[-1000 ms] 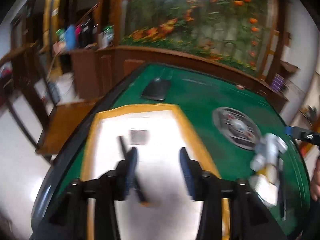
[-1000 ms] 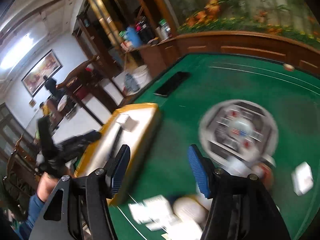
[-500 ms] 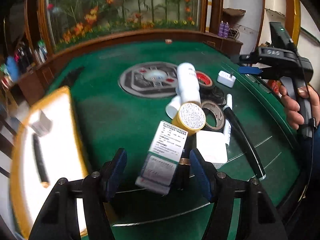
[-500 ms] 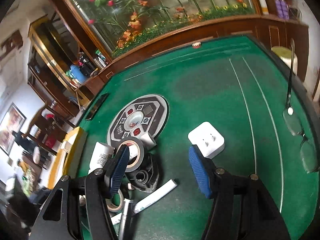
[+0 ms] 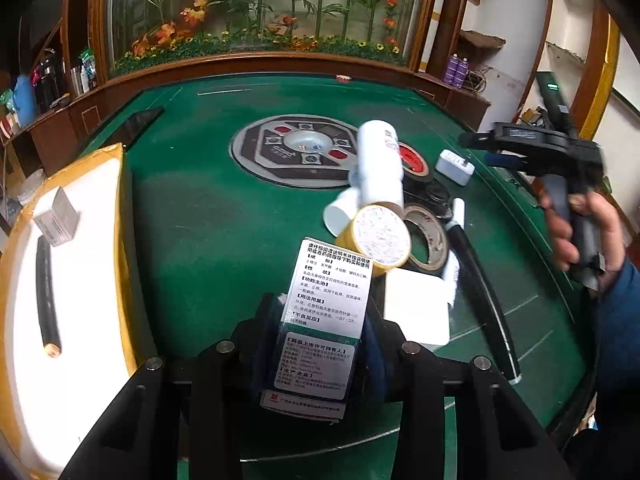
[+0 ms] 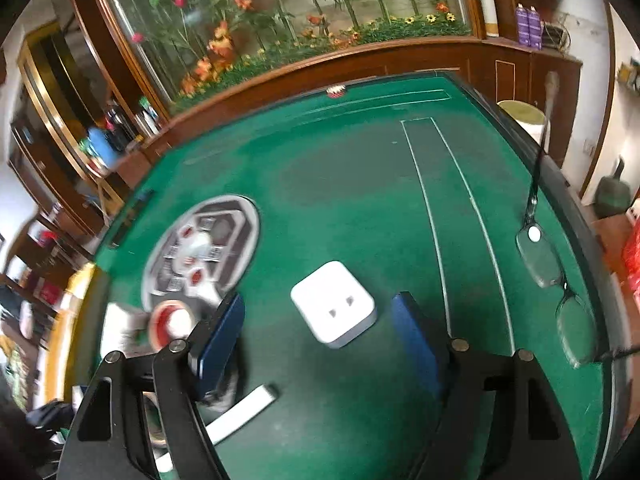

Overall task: Organize rigid objects
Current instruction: 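Grasp the medicine box with the left tool while the right tool grasps the white plug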

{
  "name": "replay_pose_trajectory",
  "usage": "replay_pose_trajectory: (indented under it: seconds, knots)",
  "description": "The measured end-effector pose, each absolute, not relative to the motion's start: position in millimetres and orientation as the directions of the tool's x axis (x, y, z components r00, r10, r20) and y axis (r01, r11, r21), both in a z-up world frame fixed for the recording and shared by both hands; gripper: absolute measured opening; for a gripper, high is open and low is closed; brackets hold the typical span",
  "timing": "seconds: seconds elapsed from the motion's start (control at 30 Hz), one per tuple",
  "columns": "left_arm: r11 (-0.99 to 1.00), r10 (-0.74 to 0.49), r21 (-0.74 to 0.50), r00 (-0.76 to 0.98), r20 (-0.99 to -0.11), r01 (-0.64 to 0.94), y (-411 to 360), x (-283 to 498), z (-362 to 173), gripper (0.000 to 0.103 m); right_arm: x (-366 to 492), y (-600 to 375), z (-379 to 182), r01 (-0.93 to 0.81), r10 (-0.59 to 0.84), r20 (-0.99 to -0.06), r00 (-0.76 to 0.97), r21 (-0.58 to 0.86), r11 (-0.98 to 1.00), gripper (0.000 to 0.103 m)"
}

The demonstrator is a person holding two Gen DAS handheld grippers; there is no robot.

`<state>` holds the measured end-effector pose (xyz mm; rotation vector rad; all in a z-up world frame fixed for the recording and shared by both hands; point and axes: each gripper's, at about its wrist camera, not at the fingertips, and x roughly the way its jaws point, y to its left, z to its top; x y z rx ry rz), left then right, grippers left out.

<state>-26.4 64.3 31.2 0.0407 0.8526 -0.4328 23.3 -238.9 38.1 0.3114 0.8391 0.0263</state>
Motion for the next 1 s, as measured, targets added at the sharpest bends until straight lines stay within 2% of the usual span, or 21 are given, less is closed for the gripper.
replay_pose_trajectory:
  seconds: [0.2,0.27,0.3,0.43,0.63,0.83,1.0]
  knots:
    - [0.908,-0.381,-0.173,0.575,-0.724,0.382,69.0,-28.2,29.4,0.043,55.3,-233.3,12.8,0.064,0.093,-0.793,0.602,0.164,0.984,0.074]
    - [0.907,-0.382,-0.175,0.572,-0.726,0.383,68.2,-28.5,28.8,0.043,54.9,-228.2,4.9,0.03,0.11,-0.8,0.589,0.158,0.987,0.051]
    - [0.905,-0.387,-0.181,0.569,-0.726,0.385,68.3,-28.1,28.8,0.043,53.5,-224.7,4.5,0.023,0.093,-0.799,0.594,0.133,0.991,0.05]
    - [0.898,-0.412,-0.213,0.567,-0.714,0.384,72.6,-27.9,29.7,0.043,45.3,-220.1,7.8,0.026,0.057,-0.785,0.617,0.092,0.995,0.05]
    - [0.899,-0.42,-0.233,0.577,-0.7,0.371,77.0,-28.7,30.6,0.043,30.1,-229.5,28.3,0.035,0.131,-0.723,0.678,0.209,0.977,0.05]
    - [0.901,-0.416,-0.227,0.59,-0.692,0.369,77.2,-30.0,31.8,0.043,17.6,-220.6,42.2,-0.034,0.263,-0.678,0.686,0.331,0.943,0.05]
    - [0.904,-0.412,-0.223,0.602,-0.684,0.365,77.0,-32.8,32.9,0.043,12.3,-213.1,51.3,-0.06,0.272,-0.658,0.703,0.326,0.943,0.05]
